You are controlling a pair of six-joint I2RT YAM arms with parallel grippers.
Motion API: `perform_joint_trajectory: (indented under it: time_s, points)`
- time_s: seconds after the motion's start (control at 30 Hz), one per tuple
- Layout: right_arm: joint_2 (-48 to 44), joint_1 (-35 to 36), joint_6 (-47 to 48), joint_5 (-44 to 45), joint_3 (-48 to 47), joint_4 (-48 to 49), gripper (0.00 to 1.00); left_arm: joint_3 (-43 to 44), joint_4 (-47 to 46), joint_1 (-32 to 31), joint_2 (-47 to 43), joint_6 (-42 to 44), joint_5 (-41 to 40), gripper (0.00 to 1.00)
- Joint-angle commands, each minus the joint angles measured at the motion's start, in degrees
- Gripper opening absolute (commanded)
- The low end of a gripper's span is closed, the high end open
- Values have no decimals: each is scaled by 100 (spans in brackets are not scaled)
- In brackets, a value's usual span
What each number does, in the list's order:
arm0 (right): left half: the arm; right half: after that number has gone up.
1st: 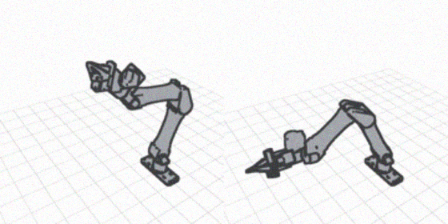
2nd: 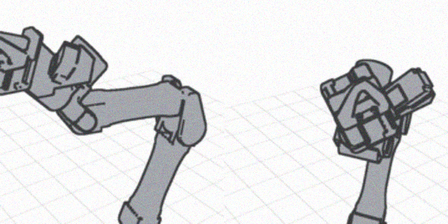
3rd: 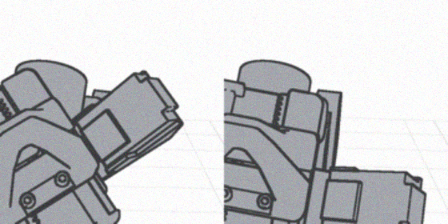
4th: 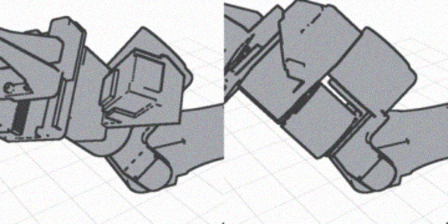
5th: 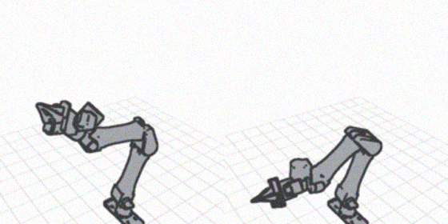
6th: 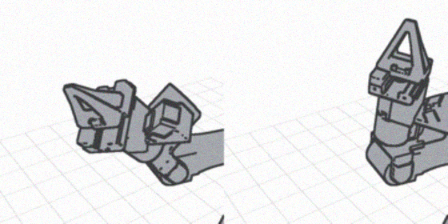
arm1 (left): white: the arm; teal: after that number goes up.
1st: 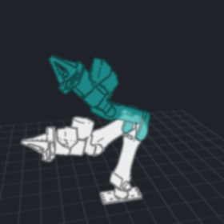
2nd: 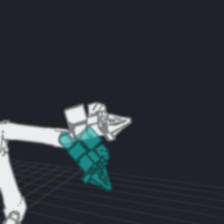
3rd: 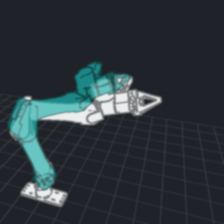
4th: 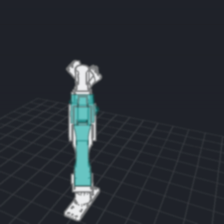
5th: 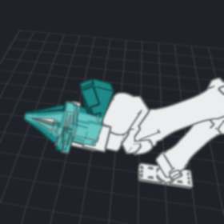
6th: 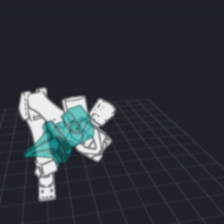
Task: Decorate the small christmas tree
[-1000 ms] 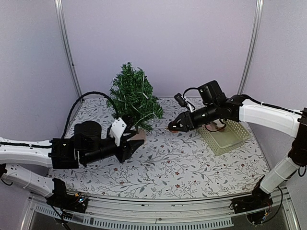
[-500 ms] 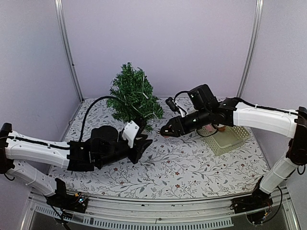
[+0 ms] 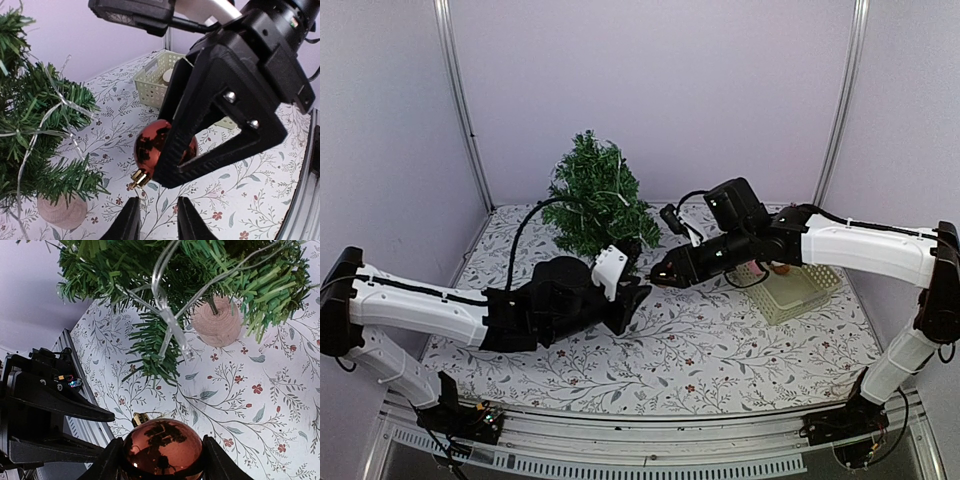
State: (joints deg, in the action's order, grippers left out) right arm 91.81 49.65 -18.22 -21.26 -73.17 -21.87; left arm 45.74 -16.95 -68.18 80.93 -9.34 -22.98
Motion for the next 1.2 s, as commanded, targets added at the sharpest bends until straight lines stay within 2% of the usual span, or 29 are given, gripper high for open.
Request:
perform_joint_trajectory:
  time_s: [0.0,0.33,0.77,1.07,1.17]
  points:
    - [49,71,85,120,-180,-10,38,108,-158,173,79,-234,2,26]
    - [64,71,121,113,-206,-17,38,186,-5,363,213,-349,116,21]
    - [142,78,165,100,-284,-68,38,299,-50,402,389,-394,278,28]
    - [162,83,161,207,-286,-99,38,216,49,476,257,-527,158,1]
    - [183,85,133,276,-318,-74,38,141,89,494,169,-576,101,0]
